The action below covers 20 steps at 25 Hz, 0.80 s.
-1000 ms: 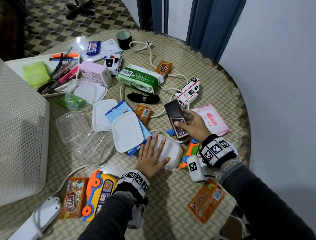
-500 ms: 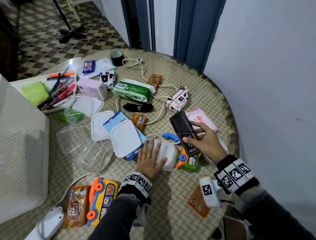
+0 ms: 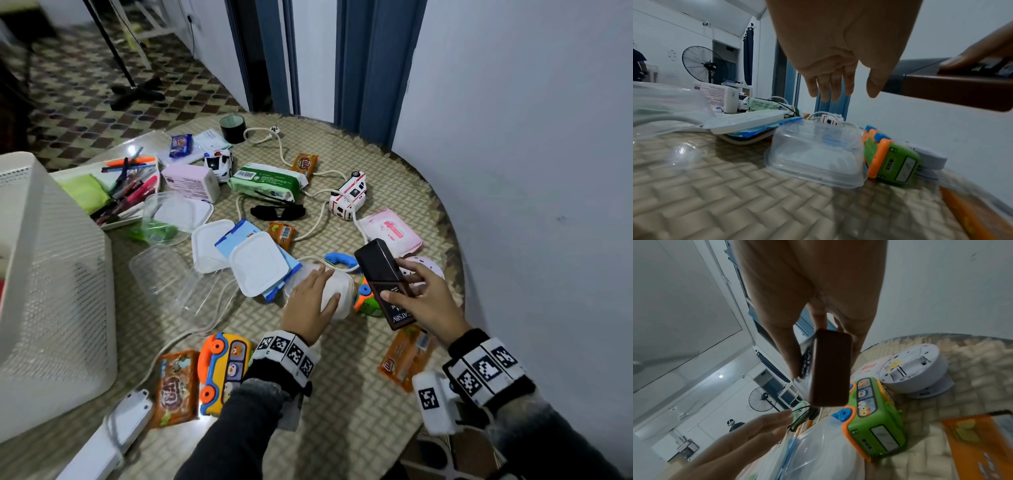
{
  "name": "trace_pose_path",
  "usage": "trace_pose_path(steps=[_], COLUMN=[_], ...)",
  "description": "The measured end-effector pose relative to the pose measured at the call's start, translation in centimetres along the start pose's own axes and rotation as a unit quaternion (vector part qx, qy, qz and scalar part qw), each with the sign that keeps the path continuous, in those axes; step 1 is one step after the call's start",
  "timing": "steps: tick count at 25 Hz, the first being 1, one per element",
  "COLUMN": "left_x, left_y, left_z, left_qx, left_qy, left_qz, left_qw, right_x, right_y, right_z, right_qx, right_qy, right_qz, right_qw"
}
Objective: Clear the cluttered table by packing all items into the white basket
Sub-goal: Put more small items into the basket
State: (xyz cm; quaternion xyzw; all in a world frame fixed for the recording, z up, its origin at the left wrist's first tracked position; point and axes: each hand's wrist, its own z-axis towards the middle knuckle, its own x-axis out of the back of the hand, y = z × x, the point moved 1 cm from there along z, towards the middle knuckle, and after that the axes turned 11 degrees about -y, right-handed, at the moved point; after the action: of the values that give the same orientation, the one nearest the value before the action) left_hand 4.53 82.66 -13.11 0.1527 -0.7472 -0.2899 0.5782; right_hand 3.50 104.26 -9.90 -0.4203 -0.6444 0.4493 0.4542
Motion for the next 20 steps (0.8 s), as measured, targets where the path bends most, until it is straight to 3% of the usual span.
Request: trace_pose_path(steps=[8, 13, 20], left_x=[1.4, 2.6, 3.9], left_y=[-1.2, -3.4, -5.8], left_z=[-5.4, -9.8, -20.0], left_qx=[-0.011, -0.024, -0.021], left_qy=[0.024, 0.075, 0.085], left_qz=[-0.075, -0.115, -0.113], left_qw=[0.997, 0.990, 0.990], right_x=[-2.6, -5.8, -12.3], right_y=[-0.9, -0.9, 0.0], right_z=[-4.4, -6.9, -14.0], right_qx=[0.021, 0.020, 0.005], right_qy=[0.039, 0.032, 0.018], right_qz=[0.011, 0.013, 0.047], right_qw=[0.999, 0.999, 0.999])
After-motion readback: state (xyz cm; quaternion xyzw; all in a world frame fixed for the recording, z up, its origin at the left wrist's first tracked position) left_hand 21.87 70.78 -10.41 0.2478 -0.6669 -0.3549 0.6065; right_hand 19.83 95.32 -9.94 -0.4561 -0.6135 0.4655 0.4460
